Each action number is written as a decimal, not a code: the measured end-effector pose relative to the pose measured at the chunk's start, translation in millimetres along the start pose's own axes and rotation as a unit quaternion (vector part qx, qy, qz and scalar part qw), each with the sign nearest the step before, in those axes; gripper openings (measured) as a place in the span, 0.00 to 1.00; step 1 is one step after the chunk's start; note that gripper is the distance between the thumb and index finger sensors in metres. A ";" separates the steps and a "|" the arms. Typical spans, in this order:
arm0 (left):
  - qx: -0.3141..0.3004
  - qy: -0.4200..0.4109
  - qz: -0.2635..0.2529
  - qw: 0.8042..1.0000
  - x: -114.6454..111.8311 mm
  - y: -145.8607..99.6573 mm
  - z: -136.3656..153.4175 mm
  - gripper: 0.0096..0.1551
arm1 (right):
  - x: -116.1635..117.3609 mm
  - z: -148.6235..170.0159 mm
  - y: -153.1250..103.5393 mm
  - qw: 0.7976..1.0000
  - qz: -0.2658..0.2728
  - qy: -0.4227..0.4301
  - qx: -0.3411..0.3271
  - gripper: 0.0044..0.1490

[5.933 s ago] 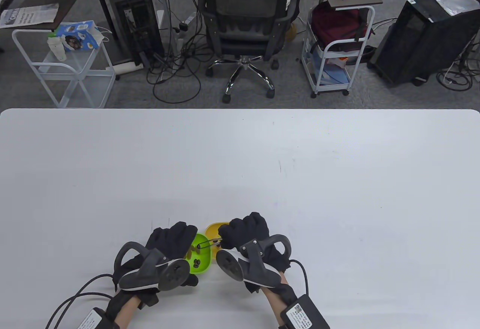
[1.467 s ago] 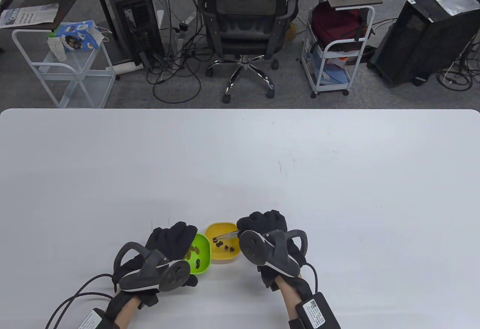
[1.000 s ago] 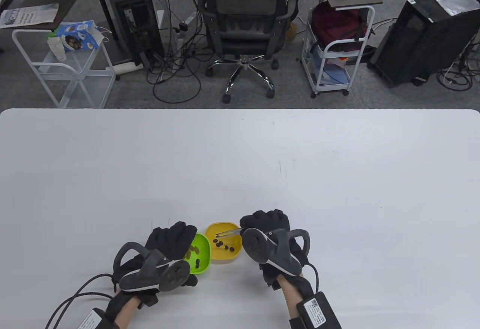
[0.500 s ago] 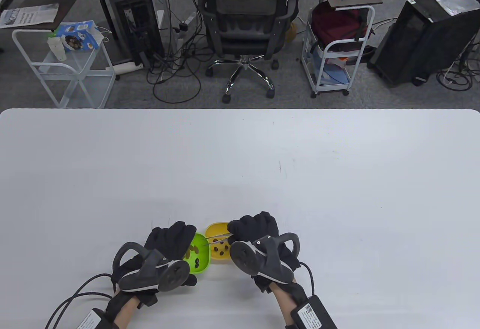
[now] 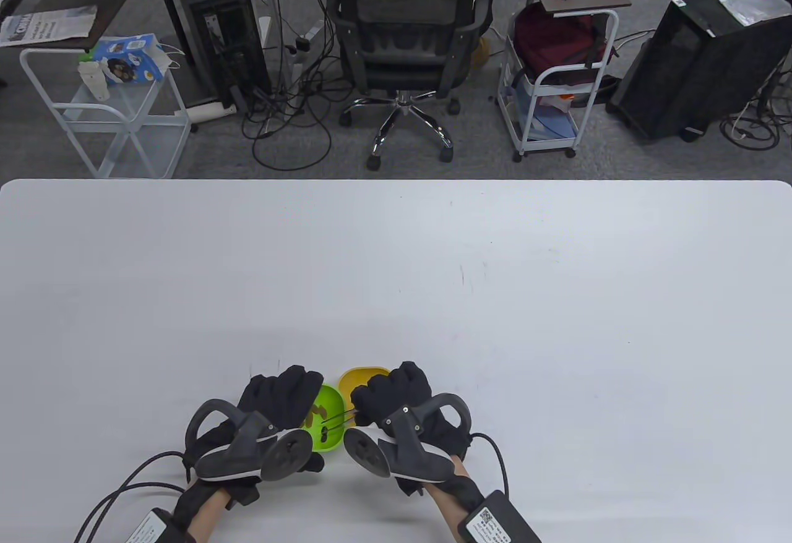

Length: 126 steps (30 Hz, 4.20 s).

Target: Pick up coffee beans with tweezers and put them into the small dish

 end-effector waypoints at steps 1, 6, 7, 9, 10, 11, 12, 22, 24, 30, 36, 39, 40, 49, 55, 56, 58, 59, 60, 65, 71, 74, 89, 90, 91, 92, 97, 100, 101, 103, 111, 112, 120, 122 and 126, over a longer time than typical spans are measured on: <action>0.000 0.001 0.000 1.000 0.0 0.0 0.0 0.72 | 0.2 -1.0 -0.1 1.000 0.000 -0.003 -0.002 0.28; 0.000 0.001 0.000 1.000 0.2 -0.1 -0.1 0.71 | 0.5 -6.9 0.2 1.000 -0.002 -0.024 -0.014 0.27; 0.000 0.001 0.000 1.000 0.2 -0.1 0.0 0.71 | 0.5 -8.4 0.2 0.999 -0.002 -0.029 -0.017 0.27; 0.000 0.002 0.000 1.000 0.2 -0.2 0.1 0.71 | 0.5 -10.2 0.2 0.999 0.000 -0.031 -0.020 0.27; 0.000 0.002 0.000 1.000 0.4 -0.3 0.1 0.71 | 0.8 -11.3 0.2 0.999 -0.001 -0.031 -0.021 0.27; 0.000 0.002 0.000 1.000 0.4 -0.4 0.2 0.71 | 1.0 -12.3 0.2 0.999 -0.002 -0.033 -0.023 0.27; 0.000 0.002 -0.001 1.000 0.3 -0.3 0.1 0.72 | 1.0 -13.6 0.0 0.999 0.000 -0.038 -0.025 0.27; 0.000 0.002 -0.001 1.000 0.3 -0.4 -0.1 0.71 | 0.0 -15.5 -0.1 0.998 -0.001 -0.059 -0.026 0.27; 0.000 0.002 -0.001 1.000 0.4 -0.4 -0.2 0.72 | 0.1 -15.8 -0.1 0.998 0.000 -0.059 -0.027 0.27; 0.000 0.004 0.000 1.000 0.1 -0.1 -0.7 0.72 | 1.5 -18.2 0.3 0.997 -0.007 -0.072 -0.028 0.27; 0.000 0.004 0.000 1.000 0.1 0.0 -0.8 0.71 | 0.8 -19.1 0.9 0.997 -0.008 -0.078 -0.028 0.27; 0.000 0.003 -0.001 1.000 -0.1 0.2 -0.9 0.71 | 0.7 -17.6 1.1 0.997 -0.008 -0.074 -0.023 0.27; 0.000 0.003 0.000 1.000 -0.1 0.2 -0.9 0.71 | 0.4 -16.8 1.2 0.997 -0.007 -0.072 -0.022 0.27; 0.000 0.003 0.000 1.000 -0.3 0.4 -1.2 0.71 | -7.2 -5.8 0.5 0.999 0.006 -0.039 -0.001 0.27; 0.000 0.003 0.000 1.000 -0.4 0.4 -1.1 0.72 | -17.0 8.7 -2.3 0.999 0.024 -0.017 0.024 0.27; 0.000 0.003 -0.001 1.000 -0.3 0.3 -1.2 0.71 | -18.2 10.9 -2.7 0.999 0.026 -0.015 0.028 0.27; 0.000 0.003 -0.001 1.000 -0.3 0.3 -1.2 0.71 | -20.7 16.1 -3.7 0.999 0.031 -0.007 0.037 0.27; -0.001 0.003 -0.001 1.000 -0.3 0.3 -1.3 0.72 | -22.1 19.7 -4.2 0.998 0.034 -0.001 0.044 0.27; -0.001 0.003 -0.001 1.000 -0.4 0.4 -1.2 0.71 | -22.9 22.6 -4.7 0.998 0.035 0.003 0.049 0.27; 0.000 0.003 -0.002 1.000 -0.2 0.2 -1.1 0.71 | -25.6 36.1 -7.7 0.996 0.041 0.019 0.072 0.27; -0.001 0.003 -0.002 1.000 -0.4 0.3 -1.1 0.71 | -21.1 55.9 -9.8 0.993 0.032 0.036 0.106 0.27; -0.001 0.004 0.000 1.000 -0.6 0.4 -1.3 0.71 | -18.2 64.1 -10.6 0.992 0.028 0.038 0.120 0.26; 0.000 0.005 -0.002 1.000 -0.5 0.0 -1.0 0.71 | -21.9 50.7 -10.3 0.993 0.046 0.067 0.091 0.27; 0.000 0.005 -0.002 1.000 -0.5 0.1 -1.0 0.71 | -21.5 47.9 -9.7 0.993 0.044 0.066 0.086 0.27; 0.000 0.006 -0.001 1.000 -0.5 0.1 -1.0 0.71 | -20.9 43.4 -8.9 0.994 0.043 0.062 0.077 0.27; 0.000 0.006 -0.001 1.000 -0.6 0.1 -1.0 0.71 | -20.5 41.7 -8.6 0.995 0.042 0.061 0.074 0.27; 0.002 0.007 -0.002 1.000 -0.1 -0.2 -0.2 0.71 | -16.5 26.1 -5.9 0.997 0.028 0.061 0.046 0.27; 0.003 0.008 -0.003 1.000 -0.2 -0.2 0.0 0.72 | -15.3 19.6 -5.2 0.998 0.023 0.050 0.035 0.27; 0.003 0.008 -0.003 1.000 -0.2 -0.2 0.0 0.72 | -14.7 17.3 -5.0 0.998 0.021 0.045 0.030 0.27; 0.003 0.009 -0.003 1.000 -0.1 -0.3 0.1 0.72 | -13.0 12.5 -4.4 0.999 0.016 0.033 0.022 0.27; 0.004 0.010 -0.004 1.000 0.3 -0.7 0.5 0.71 | -5.4 0.3 -2.2 1.000 -0.004 0.012 0.001 0.27; 0.004 0.010 -0.005 1.000 0.4 -0.8 0.5 0.71 | -4.8 -0.3 -2.1 1.000 -0.006 0.012 -0.001 0.27; 0.004 0.013 -0.010 1.000 1.0 -1.2 0.4 0.71 | -1.3 -4.6 -1.3 1.000 -0.016 -0.003 -0.008 0.27; 0.004 0.013 -0.010 1.000 1.0 -1.3 0.1 0.71 | -1.3 -5.6 -1.1 1.000 -0.015 -0.008 -0.010 0.27; 0.004 0.013 -0.010 1.000 1.2 -1.3 -0.1 0.71 | -2.4 -8.1 -1.2 1.000 -0.007 -0.026 -0.013 0.27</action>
Point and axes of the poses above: the tracker on the back of each hand, its own z axis roughly to the little-finger side, its own y axis roughly from the wrist to the fingertips, x = y × z, the point moved 3 cm from there along y, roughly from the wrist to the fingertips, and after that the axes turned 2 degrees about -x, right-handed, at the moved point
